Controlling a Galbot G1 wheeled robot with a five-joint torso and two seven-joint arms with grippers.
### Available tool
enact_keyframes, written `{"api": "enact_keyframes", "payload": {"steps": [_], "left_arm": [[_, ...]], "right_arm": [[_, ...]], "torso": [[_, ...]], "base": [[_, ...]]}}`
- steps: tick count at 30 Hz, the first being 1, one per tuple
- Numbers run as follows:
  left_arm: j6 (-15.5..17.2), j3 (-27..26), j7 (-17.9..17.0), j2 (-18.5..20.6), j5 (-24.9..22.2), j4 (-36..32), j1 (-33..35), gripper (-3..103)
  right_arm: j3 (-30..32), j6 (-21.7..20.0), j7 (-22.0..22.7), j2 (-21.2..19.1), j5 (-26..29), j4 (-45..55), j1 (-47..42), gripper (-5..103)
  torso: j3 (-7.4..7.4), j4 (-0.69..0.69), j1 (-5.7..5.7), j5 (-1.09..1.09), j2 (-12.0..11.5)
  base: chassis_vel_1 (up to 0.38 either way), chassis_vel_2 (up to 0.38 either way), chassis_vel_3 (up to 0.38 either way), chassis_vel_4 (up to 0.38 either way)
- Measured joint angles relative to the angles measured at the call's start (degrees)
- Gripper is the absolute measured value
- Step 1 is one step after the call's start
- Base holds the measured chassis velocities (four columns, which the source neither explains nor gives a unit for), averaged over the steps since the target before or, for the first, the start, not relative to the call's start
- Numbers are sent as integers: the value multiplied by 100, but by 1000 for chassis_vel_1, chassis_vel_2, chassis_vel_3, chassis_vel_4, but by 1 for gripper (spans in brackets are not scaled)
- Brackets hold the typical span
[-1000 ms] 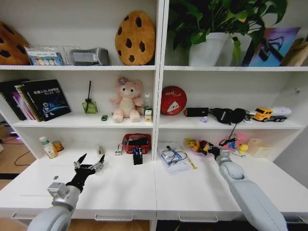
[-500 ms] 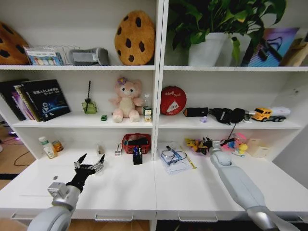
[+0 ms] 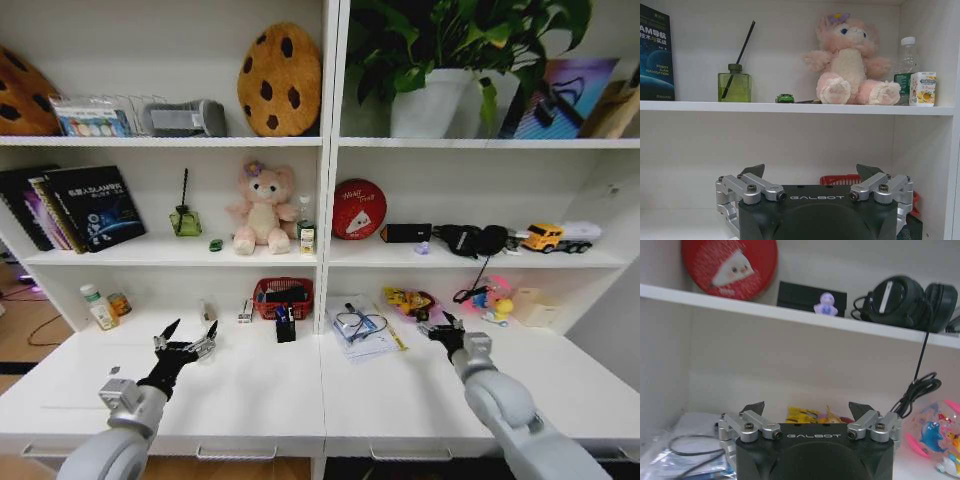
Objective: Organize the objects on the table.
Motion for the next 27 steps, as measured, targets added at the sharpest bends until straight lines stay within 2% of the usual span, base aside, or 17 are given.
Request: {"api": "enact_keyframes", "payload": {"steps": [4,6,7,9,10,11,18,27], "left_arm": [[-1,-1,-2,0,0,0,0,100],[0,-1,-2,0,0,0,0,100],[0,-1,-2,0,0,0,0,100],[0,0,-1,0,0,0,1,100],[0,0,-1,0,0,0,1,100],[0,0,-1,0,0,0,0,100],[0,0,-1,0,0,0,0,100],[0,-2,-1,0,0,0,0,100]], "right_arm": [[135,48,-12,215,-231,553,-491,99],[132,40,-177,550,-751,996,-935,100],[132,40,-177,550,-751,996,-935,100],[-46,54,-460,1113,-1786,1197,-1214,100],[-46,54,-460,1113,-1786,1197,-1214,100],[-122,139,-487,1230,-2237,1158,-1268,100],[-148,141,-461,1269,-2433,1128,-1243,100],[-220,123,-549,1290,-2533,1121,-1253,100]], "torso": [[0,5,0,-2,0],[1,2,0,-1,0],[1,2,0,-1,0],[1,2,0,2,0],[1,2,0,2,0],[1,3,0,2,-1],[2,3,2,2,-2],[2,1,2,3,-1]], "base": [[0,0,0,0],[0,0,0,0],[0,0,0,0],[0,0,0,0],[0,0,0,0],[28,30,-63,-43],[89,91,-89,-100],[207,207,-215,-208]]}}
